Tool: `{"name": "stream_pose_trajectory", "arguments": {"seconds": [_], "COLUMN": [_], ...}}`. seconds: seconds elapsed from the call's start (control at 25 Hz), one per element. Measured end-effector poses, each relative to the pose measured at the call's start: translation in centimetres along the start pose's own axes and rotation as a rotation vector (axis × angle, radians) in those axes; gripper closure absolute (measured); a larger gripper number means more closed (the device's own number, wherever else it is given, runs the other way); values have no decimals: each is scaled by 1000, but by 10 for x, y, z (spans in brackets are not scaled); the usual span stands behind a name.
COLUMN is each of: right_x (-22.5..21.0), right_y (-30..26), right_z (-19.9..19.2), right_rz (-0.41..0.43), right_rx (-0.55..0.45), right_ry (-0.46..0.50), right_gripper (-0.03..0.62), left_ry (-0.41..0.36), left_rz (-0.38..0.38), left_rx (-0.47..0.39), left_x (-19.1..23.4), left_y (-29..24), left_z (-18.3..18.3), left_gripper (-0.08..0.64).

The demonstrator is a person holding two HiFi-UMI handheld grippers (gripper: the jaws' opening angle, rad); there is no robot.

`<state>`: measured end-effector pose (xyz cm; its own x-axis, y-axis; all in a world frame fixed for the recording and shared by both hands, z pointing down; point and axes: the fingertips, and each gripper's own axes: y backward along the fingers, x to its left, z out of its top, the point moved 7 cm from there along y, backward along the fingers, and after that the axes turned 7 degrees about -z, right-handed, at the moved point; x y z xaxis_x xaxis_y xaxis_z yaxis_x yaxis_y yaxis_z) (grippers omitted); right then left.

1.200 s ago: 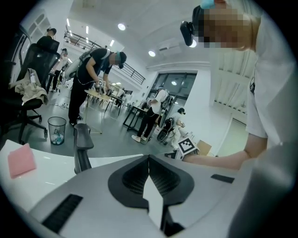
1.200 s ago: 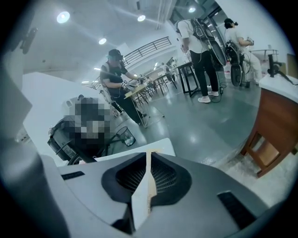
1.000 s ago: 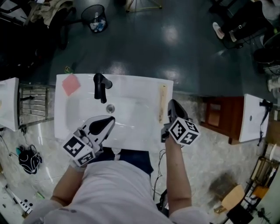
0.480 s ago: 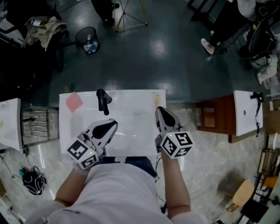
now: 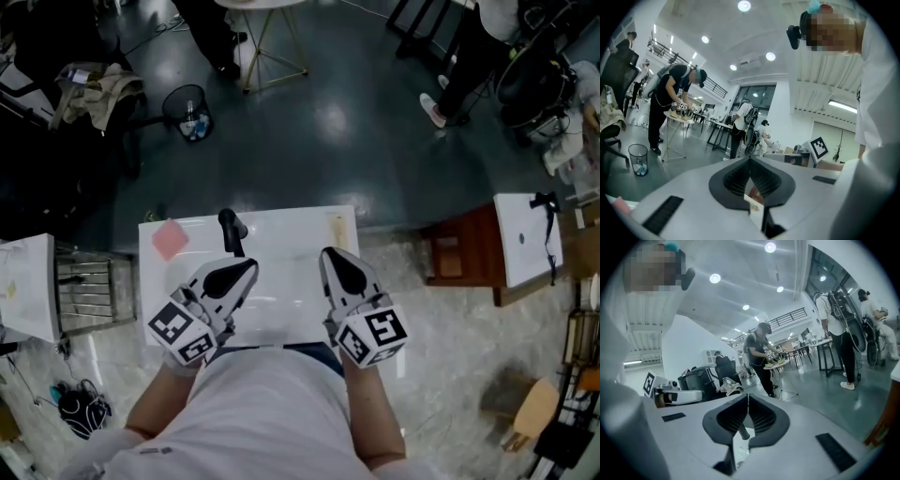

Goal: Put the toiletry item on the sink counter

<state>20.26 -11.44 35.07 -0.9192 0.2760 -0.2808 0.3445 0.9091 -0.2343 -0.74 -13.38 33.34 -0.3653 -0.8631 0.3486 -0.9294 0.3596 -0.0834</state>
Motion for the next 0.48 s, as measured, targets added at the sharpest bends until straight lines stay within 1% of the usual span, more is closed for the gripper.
{"name": "stream_pose_trajectory", "arguments": {"seconds": [0.16, 0.48], "right_x": [21, 51], "right_y": [7, 17], "right_z": [10, 4], "right_rz": [32, 77], "right_rx": [-23, -17], "right_ry": [8, -3], "right_gripper": [571, 571], "left_ry": [-21, -34], "left_rz": [-8, -14], "left_rx": [-1, 10], "left_x": [-1, -7], "left_y": [7, 21], "left_z": [10, 13], "left_gripper": [543, 543]}}
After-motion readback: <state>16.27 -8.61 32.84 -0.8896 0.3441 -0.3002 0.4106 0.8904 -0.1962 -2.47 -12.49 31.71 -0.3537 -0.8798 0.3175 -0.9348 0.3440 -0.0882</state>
